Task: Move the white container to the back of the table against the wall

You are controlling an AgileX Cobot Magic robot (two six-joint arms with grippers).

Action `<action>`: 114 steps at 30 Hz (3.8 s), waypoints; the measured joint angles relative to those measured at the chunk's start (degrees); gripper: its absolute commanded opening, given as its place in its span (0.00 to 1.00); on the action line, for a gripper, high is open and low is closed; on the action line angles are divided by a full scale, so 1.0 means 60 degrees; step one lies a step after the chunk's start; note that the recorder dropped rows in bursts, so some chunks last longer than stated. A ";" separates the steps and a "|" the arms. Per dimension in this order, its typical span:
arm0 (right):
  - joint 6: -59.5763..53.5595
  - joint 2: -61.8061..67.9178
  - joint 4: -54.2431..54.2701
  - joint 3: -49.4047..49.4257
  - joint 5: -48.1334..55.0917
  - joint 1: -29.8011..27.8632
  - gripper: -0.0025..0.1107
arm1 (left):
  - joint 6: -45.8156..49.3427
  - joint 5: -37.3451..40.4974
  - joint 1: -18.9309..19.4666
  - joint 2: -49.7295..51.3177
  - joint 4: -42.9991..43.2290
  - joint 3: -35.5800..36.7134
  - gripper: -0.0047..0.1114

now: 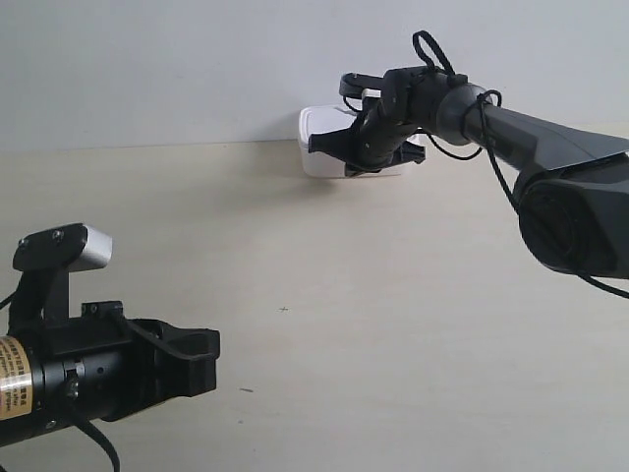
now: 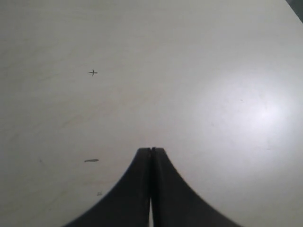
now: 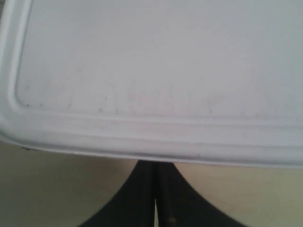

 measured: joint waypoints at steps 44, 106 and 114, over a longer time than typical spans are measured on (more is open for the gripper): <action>0.0951 -0.2038 -0.3728 0.0465 0.4467 0.1561 0.02 | 0.0000 0.0562 0.0000 -0.1868 -0.0035 0.0950 0.04; 0.2637 -2.0248 -0.2912 1.9817 -0.5893 0.4228 0.02 | -0.0647 0.0540 0.0000 -0.6364 -0.0035 0.3164 0.04; 0.2674 -2.1800 -0.2644 2.1571 -0.7503 0.4228 0.02 | 0.0770 -0.0511 0.0000 -0.6364 -0.0035 0.3427 0.04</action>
